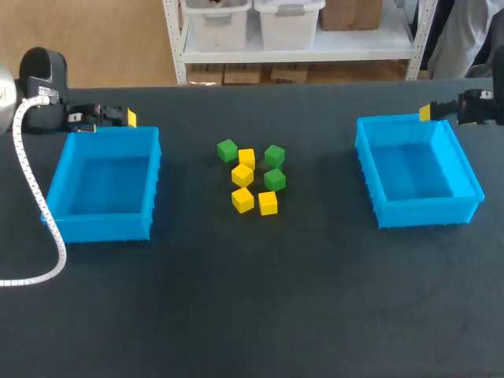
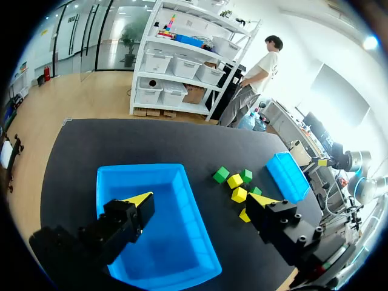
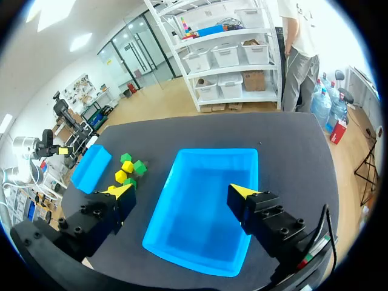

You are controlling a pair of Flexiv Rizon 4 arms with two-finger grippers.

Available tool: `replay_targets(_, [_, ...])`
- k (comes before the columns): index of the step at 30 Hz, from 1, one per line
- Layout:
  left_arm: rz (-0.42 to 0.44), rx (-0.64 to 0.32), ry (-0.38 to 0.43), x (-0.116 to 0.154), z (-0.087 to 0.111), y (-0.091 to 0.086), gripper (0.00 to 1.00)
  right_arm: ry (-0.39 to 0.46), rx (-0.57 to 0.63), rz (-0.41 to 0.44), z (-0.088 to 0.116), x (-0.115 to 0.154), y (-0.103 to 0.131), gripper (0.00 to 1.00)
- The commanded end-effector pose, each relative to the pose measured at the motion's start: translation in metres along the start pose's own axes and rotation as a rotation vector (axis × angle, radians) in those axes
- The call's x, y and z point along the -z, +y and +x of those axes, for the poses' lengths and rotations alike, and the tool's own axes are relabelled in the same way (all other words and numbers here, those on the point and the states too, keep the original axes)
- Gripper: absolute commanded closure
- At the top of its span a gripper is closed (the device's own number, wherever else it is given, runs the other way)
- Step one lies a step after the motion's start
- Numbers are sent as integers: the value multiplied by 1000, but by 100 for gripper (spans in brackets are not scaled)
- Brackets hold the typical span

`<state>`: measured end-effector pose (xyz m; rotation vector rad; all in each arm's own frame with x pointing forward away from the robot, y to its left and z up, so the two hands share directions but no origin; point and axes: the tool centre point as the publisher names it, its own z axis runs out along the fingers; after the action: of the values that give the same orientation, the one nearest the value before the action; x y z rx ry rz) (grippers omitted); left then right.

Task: Put the green cubes in the right bin and the yellow cubes in the left bin.

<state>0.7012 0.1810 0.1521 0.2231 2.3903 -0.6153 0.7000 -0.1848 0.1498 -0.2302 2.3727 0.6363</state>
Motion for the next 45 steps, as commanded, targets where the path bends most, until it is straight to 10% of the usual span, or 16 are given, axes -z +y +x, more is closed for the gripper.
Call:
replay_targets(1, [9,-2,-5,0,1,2,0,0,0,1,0,0,0,0])
replay_targets(18, [9,-2,-5,0,1,2,0,13,55,24,-19,0,5,0])
replay_targets(45, [9,-2,-5,0,1,2,0,390,449,261,-69,-79,78,0])
